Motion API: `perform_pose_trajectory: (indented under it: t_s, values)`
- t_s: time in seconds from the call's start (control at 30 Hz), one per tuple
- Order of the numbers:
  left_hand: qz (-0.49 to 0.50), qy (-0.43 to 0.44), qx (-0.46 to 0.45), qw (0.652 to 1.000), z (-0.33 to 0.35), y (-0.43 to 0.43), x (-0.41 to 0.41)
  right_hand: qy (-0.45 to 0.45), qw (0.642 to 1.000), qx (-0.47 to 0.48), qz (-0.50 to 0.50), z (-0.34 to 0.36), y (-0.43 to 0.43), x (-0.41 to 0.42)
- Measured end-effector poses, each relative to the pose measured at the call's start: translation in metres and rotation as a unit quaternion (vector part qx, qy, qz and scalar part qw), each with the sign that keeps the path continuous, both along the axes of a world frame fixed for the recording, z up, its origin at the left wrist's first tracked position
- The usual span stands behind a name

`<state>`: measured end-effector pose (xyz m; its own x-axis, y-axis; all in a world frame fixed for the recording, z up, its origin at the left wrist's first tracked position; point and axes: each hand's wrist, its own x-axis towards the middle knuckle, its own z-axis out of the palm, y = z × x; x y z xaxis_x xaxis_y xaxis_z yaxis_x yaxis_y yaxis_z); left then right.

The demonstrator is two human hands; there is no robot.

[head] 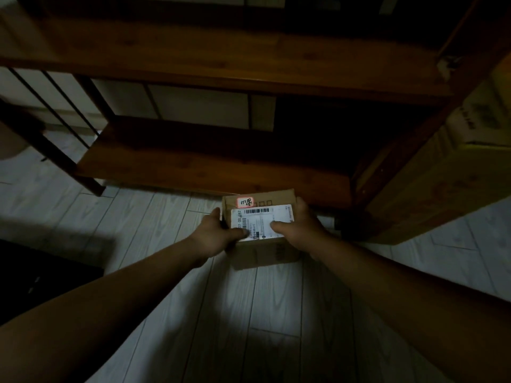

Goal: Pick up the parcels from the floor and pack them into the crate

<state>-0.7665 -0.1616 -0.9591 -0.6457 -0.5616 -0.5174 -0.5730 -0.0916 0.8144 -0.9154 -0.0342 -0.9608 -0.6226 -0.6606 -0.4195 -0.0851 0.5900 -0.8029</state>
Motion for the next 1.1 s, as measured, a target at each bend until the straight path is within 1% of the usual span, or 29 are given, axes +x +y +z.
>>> perform_pose_trajectory:
  t_s: [0.03, 0.1, 0.13, 0.2, 0.27, 0.4, 0.5, 0.53, 0.63, 0.73, 0.83, 0.93, 1.1]
  values:
    - [0.015, 0.021, -0.015, 1.0, 0.001, -0.001, 0.003, 0.029, 1.0, -0.012, 0.005, 0.003, 0.0, 0.002]
    - [0.034, 0.062, -0.08, 0.994, 0.009, -0.002, 0.007, 0.098, 0.995, -0.009, 0.016, 0.009, 0.0, 0.007]
    - [0.037, 0.096, -0.102, 0.989, 0.014, -0.002, 0.007, 0.126, 0.992, -0.008, 0.017, 0.011, 0.0, 0.009]
    - [0.028, 0.179, -0.113, 0.977, 0.027, 0.0, 0.007, 0.15, 0.988, -0.034, 0.012, 0.014, 0.001, 0.015]
    - [0.022, 0.222, -0.114, 0.968, 0.035, -0.001, 0.006, 0.164, 0.983, -0.079, -0.003, 0.018, 0.002, 0.018]
    - [0.042, 0.266, -0.131, 0.954, 0.053, 0.0, 0.008, 0.217, 0.966, -0.133, -0.033, 0.037, 0.001, 0.021]
    - [0.056, 0.287, -0.128, 0.948, 0.073, 0.002, 0.009, 0.251, 0.956, -0.15, -0.039, 0.059, 0.001, 0.022]
    - [0.058, 0.286, -0.122, 0.949, 0.081, 0.002, 0.01, 0.251, 0.956, -0.15, -0.031, 0.068, 0.002, 0.023]
    - [0.084, 0.269, -0.108, 0.953, 0.114, 0.008, 0.025, 0.192, 0.971, -0.139, -0.006, 0.101, 0.012, 0.04]
    - [0.121, 0.259, -0.053, 0.957, 0.169, 0.025, 0.05, 0.129, 0.985, -0.115, 0.001, 0.161, 0.026, 0.067]
    - [0.131, 0.26, 0.008, 0.957, 0.236, 0.037, 0.079, 0.099, 0.992, -0.08, 0.002, 0.238, 0.039, 0.096]
    - [0.139, 0.251, 0.008, 0.958, 0.32, 0.044, 0.113, 0.092, 0.994, -0.052, 0.016, 0.328, 0.052, 0.123]
    - [0.154, 0.221, -0.003, 0.963, 0.479, 0.056, 0.169, 0.085, 0.995, -0.046, 0.04, 0.482, 0.064, 0.178]
